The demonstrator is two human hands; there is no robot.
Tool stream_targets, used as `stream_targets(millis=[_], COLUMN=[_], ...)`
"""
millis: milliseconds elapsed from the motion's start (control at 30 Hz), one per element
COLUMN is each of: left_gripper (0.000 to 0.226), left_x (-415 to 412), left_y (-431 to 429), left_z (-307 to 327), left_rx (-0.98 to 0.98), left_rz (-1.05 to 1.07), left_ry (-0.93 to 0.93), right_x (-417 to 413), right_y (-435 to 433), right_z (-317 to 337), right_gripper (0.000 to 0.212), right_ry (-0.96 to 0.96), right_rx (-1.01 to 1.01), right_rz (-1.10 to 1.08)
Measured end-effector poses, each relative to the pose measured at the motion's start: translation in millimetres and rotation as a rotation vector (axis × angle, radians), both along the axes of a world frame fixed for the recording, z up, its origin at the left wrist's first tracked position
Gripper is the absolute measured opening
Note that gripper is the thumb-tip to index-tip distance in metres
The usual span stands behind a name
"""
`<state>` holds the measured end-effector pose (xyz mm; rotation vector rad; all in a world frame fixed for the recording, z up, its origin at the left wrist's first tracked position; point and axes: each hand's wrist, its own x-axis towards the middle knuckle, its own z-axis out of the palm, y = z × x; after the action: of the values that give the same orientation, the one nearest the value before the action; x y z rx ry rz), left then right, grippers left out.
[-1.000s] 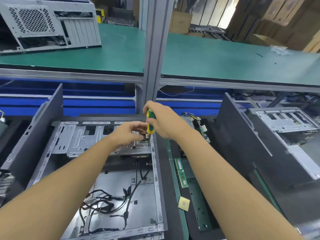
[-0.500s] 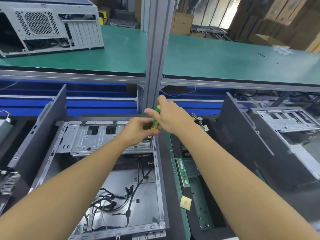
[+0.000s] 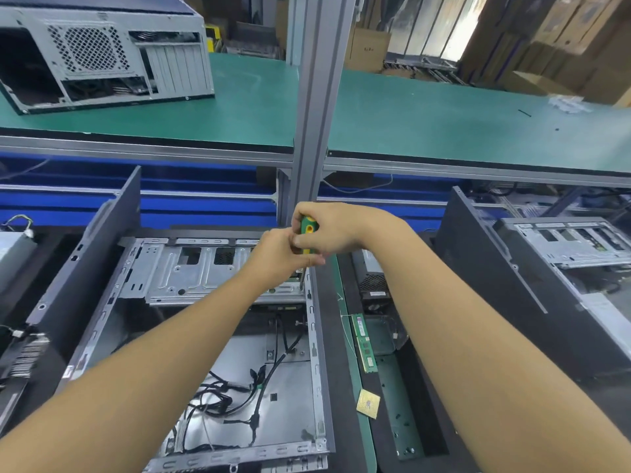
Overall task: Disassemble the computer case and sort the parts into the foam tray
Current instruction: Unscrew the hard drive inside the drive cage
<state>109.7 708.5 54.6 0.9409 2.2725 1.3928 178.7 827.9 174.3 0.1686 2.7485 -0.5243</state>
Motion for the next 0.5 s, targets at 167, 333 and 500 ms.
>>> stream_targets(millis=[167, 333, 500], left_gripper=[0.036, 0.025, 0.019], left_x=[16, -2, -3], left_y=[8, -9, -13], left_z=[-4, 7, 2], left_rx=[0.081, 0.112, -0.014], left_rz=[0.05, -0.155, -0.025], left_ry=[0.081, -0.246, -0.06], right_x=[-4, -5, -3], right_y=[-10, -2, -6], right_z=[-14, -12, 0], right_gripper=[0.04, 0.018, 0.031], right_ry=[0.168, 0.146, 0.103], right_rx=[0.282, 0.187, 0.042], right_rz=[-0.141, -0.049, 0.079])
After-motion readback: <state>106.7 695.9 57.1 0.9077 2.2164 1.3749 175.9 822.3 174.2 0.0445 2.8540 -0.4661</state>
